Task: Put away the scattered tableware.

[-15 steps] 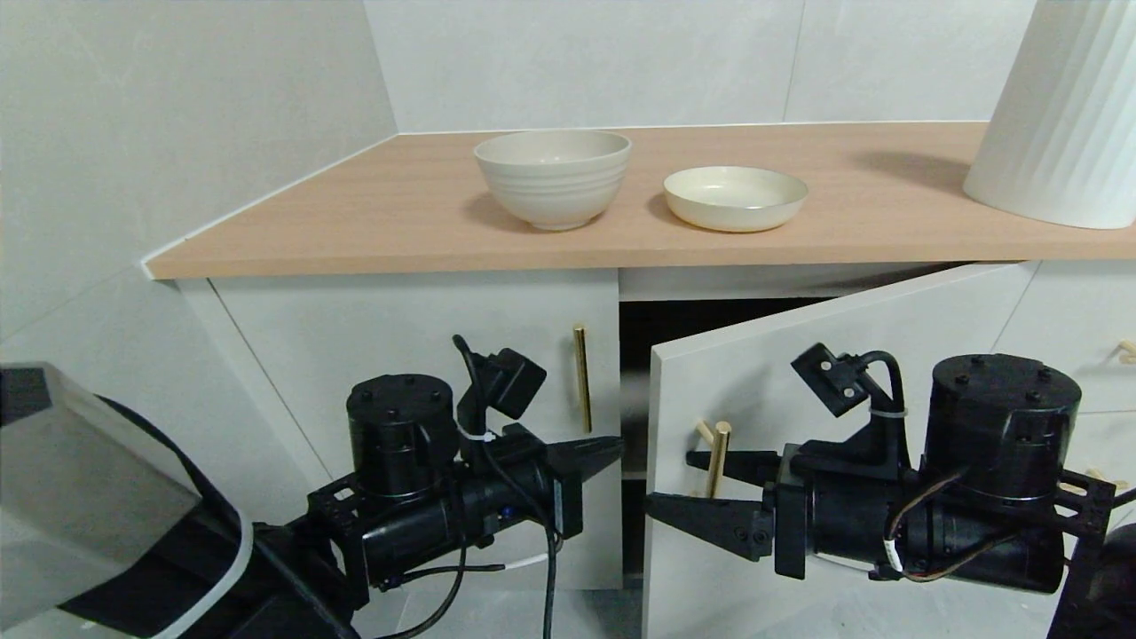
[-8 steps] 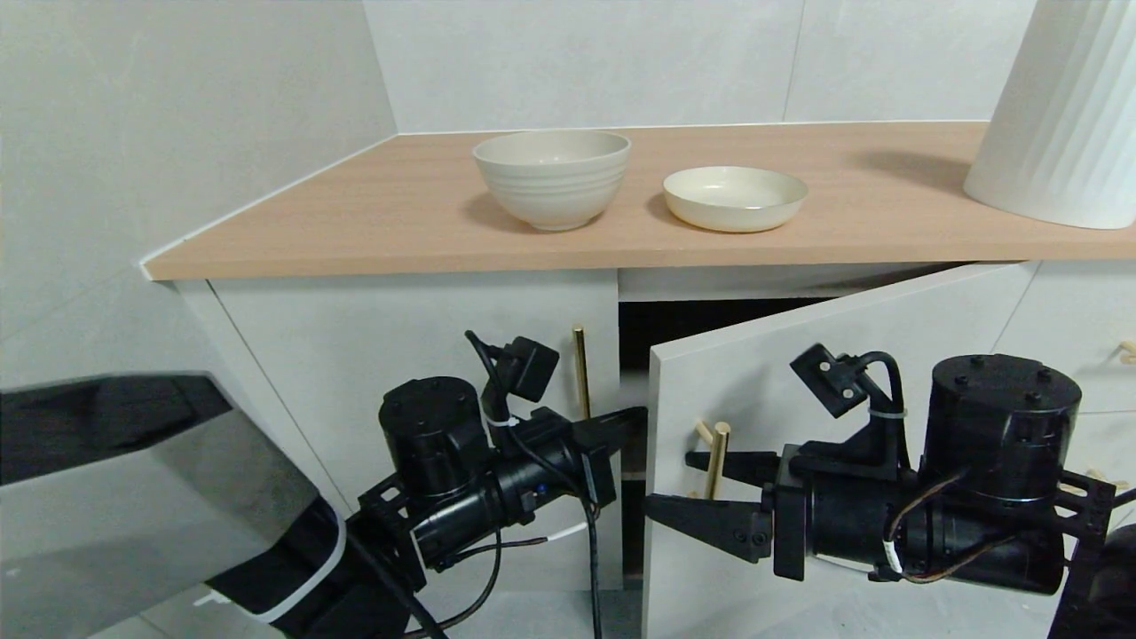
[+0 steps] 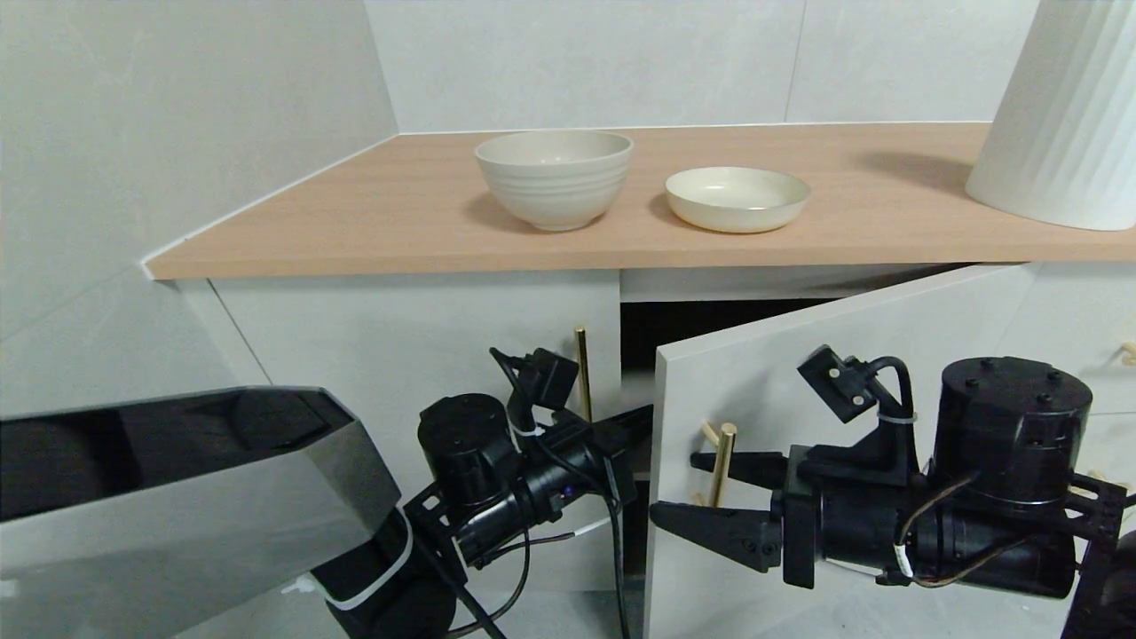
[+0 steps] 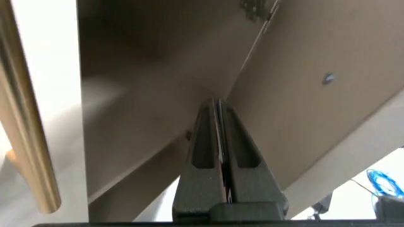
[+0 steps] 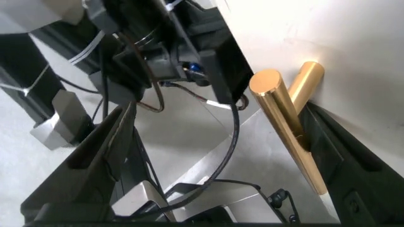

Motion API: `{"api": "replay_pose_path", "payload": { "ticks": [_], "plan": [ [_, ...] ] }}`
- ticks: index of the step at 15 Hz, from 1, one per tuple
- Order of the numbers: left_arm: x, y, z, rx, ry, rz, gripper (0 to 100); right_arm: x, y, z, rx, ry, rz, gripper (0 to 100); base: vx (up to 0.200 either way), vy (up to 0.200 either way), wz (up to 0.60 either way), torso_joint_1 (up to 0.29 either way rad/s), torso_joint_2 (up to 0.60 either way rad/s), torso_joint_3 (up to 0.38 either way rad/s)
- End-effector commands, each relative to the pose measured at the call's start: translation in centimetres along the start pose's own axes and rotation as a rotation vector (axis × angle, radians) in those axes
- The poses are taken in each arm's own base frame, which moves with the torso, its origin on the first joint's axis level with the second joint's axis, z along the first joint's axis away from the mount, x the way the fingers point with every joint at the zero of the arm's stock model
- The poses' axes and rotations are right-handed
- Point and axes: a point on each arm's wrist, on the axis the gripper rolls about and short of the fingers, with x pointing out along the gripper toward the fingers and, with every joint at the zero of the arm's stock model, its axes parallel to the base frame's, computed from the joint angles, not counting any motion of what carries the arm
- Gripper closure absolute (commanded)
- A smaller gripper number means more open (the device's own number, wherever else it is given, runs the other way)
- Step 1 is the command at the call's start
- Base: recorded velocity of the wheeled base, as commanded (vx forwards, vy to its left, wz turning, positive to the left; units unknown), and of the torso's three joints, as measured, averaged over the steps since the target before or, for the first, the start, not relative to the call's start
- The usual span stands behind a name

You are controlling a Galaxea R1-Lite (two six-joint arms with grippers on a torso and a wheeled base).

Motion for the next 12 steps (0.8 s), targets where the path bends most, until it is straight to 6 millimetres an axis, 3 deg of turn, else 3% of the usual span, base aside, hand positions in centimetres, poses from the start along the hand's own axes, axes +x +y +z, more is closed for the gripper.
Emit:
{"api": "replay_pose_path", "payload": {
  "ticks": [1,6,12],
  "plan": [
    [0.1,0.0,-0.1,0.0,-0.002,0.011,100,-1.0,-0.8,0.0,-0.053,-0.018,-0.081,0,0.0,0.0,0.0,0.0,0.0,0.0],
    [0.1,-0.3,0.0,0.003,-0.007,0.002,100,-1.7,-0.8,-0.1,-0.059,-0.044,-0.198,0,0.0,0.0,0.0,0.0,0.0,0.0],
    [-0.2,-1.7,2.3,0.022,-0.064,-0.04,100,-7.9,3.1,-0.2,0.002,0.099,-0.233,0,0.0,0.0,0.0,0.0,0.0,0.0]
  ]
}}
